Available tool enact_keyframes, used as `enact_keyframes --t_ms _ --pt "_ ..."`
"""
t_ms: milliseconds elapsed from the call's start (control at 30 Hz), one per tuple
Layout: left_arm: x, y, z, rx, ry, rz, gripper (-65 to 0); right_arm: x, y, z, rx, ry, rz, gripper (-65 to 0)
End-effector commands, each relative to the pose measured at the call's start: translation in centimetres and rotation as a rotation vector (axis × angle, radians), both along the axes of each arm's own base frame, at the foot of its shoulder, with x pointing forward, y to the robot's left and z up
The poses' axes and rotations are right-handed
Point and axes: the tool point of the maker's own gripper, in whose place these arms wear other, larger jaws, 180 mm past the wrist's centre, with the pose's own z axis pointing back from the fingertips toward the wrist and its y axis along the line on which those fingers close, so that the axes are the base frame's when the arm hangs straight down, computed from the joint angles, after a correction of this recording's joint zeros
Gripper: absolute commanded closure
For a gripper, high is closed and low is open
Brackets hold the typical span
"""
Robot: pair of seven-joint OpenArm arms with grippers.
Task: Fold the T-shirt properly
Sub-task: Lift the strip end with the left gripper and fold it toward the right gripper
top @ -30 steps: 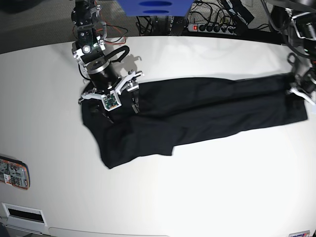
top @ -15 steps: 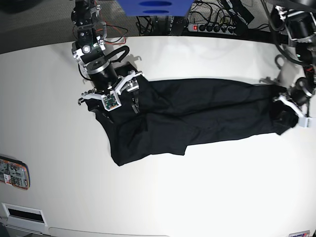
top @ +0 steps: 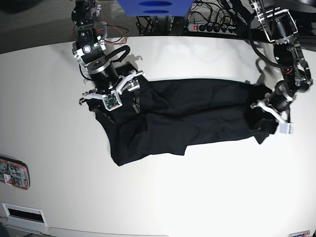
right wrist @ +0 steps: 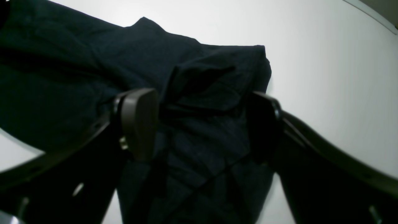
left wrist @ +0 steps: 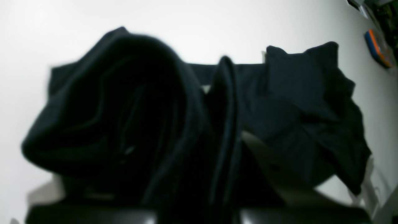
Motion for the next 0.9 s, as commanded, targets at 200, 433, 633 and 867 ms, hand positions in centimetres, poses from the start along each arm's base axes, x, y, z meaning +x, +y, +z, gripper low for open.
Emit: enact_keyframes --t_ms 200,433,633,867 --pt "0.9 -3.2 0.9 -0.02 -0.041 -0.097 0.0 0.7 0.1 1.7 0.024 -0.06 -0.002 -42.2" --pt "1.5 -3.3 1.5 -0.019 -0.058 -0.1 0.0 0.5 0.1 1.6 0.024 -0.055 -0.003 -42.2" --pt "1.4 -6.0 1.2 -0.023 -0.049 -0.184 -20.1 0.5 0.1 1.5 0.023 -0.052 -0.003 -42.2" --pt "2.8 -8.5 2.3 -0.022 -0.083 -0.257 -11.3 0.5 0.1 1.5 0.023 -0.052 -0.004 -42.2"
